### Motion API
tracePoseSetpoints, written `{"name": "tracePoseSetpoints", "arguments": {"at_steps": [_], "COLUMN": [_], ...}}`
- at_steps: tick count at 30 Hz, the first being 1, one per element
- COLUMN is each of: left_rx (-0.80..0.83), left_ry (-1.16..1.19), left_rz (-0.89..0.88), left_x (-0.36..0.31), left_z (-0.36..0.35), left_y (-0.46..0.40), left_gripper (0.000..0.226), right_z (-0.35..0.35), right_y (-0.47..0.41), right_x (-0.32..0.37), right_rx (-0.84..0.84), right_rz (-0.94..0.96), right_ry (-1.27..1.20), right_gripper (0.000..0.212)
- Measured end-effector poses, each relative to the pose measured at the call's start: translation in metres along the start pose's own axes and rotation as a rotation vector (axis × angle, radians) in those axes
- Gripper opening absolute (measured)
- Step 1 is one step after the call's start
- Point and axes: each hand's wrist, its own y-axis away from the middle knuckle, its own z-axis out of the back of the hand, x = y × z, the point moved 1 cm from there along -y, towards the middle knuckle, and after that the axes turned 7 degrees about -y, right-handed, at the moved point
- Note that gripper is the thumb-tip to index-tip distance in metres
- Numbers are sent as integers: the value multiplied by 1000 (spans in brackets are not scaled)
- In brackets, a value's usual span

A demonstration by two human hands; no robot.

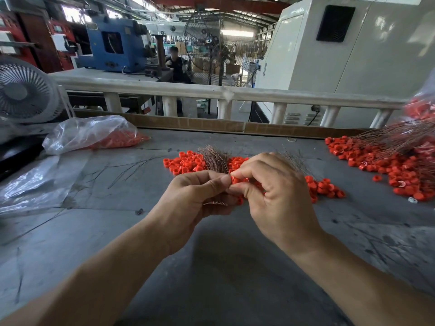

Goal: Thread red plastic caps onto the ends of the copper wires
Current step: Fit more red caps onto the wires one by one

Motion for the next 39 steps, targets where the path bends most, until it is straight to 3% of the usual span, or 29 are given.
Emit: {"name": "tracePoseSetpoints", "arguments": {"at_steps": [19, 29, 39], "left_rx": [-40, -8, -47], "left_ry": [-26, 40, -49], "left_rz": [39, 46, 26], "left_x": [-2, -3, -2], "left_z": [-2, -2, -3], "left_y": [4, 3, 3], "left_gripper": [16, 24, 26], "right_z": [-2, -2, 1], "right_y": [4, 2, 1], "right_x": [1, -1, 3], "right_rx": [25, 74, 109], "right_rz": [34, -95, -5], "right_ry": [41, -58, 85], "right_gripper": [8, 8, 6]}}
